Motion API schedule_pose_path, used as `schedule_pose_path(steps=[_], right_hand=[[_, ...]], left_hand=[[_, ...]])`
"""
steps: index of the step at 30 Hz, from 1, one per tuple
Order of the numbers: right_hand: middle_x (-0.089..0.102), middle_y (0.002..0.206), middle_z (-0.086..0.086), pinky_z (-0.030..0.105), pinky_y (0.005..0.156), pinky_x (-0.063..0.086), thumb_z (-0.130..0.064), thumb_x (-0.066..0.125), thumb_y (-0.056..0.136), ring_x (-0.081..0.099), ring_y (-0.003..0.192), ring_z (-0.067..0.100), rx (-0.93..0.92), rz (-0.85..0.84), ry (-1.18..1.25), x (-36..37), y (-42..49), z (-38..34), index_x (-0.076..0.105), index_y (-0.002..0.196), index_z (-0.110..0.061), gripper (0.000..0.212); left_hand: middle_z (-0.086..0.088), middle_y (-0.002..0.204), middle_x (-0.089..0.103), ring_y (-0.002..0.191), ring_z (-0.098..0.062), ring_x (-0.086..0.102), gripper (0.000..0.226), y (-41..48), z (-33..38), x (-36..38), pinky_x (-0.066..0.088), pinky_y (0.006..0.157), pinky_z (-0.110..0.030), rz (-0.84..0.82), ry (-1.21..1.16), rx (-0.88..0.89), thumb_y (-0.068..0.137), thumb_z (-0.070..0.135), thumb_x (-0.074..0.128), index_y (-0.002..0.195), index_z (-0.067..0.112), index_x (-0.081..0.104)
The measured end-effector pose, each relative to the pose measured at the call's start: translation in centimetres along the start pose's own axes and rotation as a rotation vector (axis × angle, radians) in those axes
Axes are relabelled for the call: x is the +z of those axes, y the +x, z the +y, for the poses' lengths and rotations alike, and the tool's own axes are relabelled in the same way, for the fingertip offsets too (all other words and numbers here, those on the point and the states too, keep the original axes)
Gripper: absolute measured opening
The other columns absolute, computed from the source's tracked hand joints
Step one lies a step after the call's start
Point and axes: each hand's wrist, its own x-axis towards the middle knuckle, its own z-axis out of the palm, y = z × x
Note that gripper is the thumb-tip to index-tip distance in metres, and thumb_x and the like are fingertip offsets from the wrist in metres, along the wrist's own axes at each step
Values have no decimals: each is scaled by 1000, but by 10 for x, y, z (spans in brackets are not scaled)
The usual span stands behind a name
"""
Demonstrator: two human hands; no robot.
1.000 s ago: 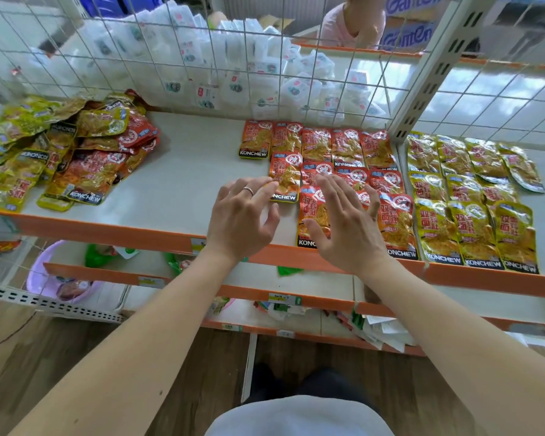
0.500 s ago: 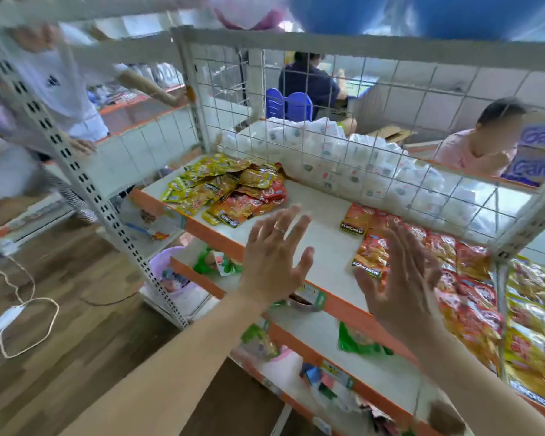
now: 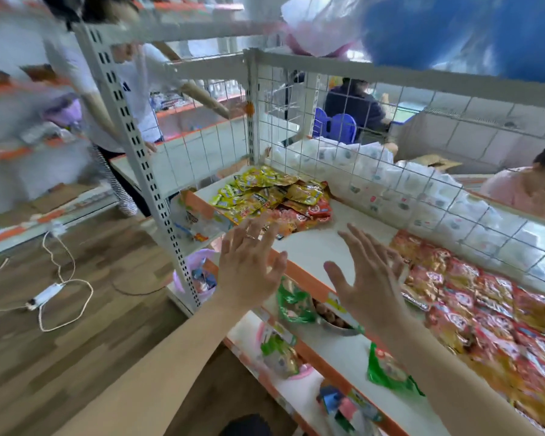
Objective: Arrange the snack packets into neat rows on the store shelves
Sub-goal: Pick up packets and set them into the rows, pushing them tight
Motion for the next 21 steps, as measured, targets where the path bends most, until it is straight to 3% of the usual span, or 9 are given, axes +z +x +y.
schedule_pose_path(steps=[3, 7, 10, 14, 16, 18, 21], right_hand=[[42, 155, -4, 52, 112, 19, -63, 36, 90, 34, 143, 19, 10, -12, -15, 24, 20, -9, 46, 142, -26, 65], [43, 154, -7, 53, 113, 19, -61, 40, 91, 34, 143, 16, 31, -38, -43, 66, 57, -19, 47, 144, -27, 63], [45, 152, -8, 48, 113, 19, -54, 47, 92, 34, 143, 14, 133, -84, -73, 107, 96, -31, 46, 144, -27, 58], [54, 140, -3, 42, 99, 27, -31, 59, 94, 44, 131, 20, 313, -213, -104, 148, 148, -43, 48, 142, -24, 49], [47, 146, -3, 44, 100, 30, -14, 57, 90, 40, 133, 22, 276, -320, -202, 158, 171, -39, 44, 145, -27, 58], [43, 147, -1, 45, 102, 36, -13, 56, 88, 37, 134, 25, 292, -410, -284, 163, 188, -33, 45, 144, -28, 59], [51, 131, 10, 43, 92, 45, -35, 52, 94, 48, 122, 31, 687, -339, -260, 162, 204, -28, 53, 129, -12, 42]], left_hand=[[5, 161, 33, 144, -22, 26, 62, 11, -27, 14, 30, 114, -55, -24, -30, -4, 94, 52, 36, 150, 26, 42], [4, 158, 37, 142, -22, 28, 63, 41, -69, 42, 33, 113, -56, -72, -62, -7, 93, 53, 38, 149, 24, 42], [3, 159, 33, 144, -22, 25, 69, 80, -110, 65, 26, 115, -52, -158, -85, -23, 91, 58, 30, 152, 25, 37], [-2, 150, 47, 140, -25, 36, 67, 129, -157, 86, 24, 116, -48, -238, -69, -11, 93, 56, 38, 151, 21, 36], [-5, 144, 53, 136, -27, 42, 68, 152, -172, 96, 26, 115, -48, -279, -48, -6, 95, 57, 39, 150, 19, 37], [-7, 141, 56, 133, -27, 46, 67, 174, -180, 106, 28, 113, -45, -342, -8, -14, 97, 59, 38, 150, 18, 39], [-6, 139, 56, 130, -25, 49, 67, 199, -182, 115, 33, 107, -42, -441, 110, 14, 97, 61, 42, 148, 18, 40]])
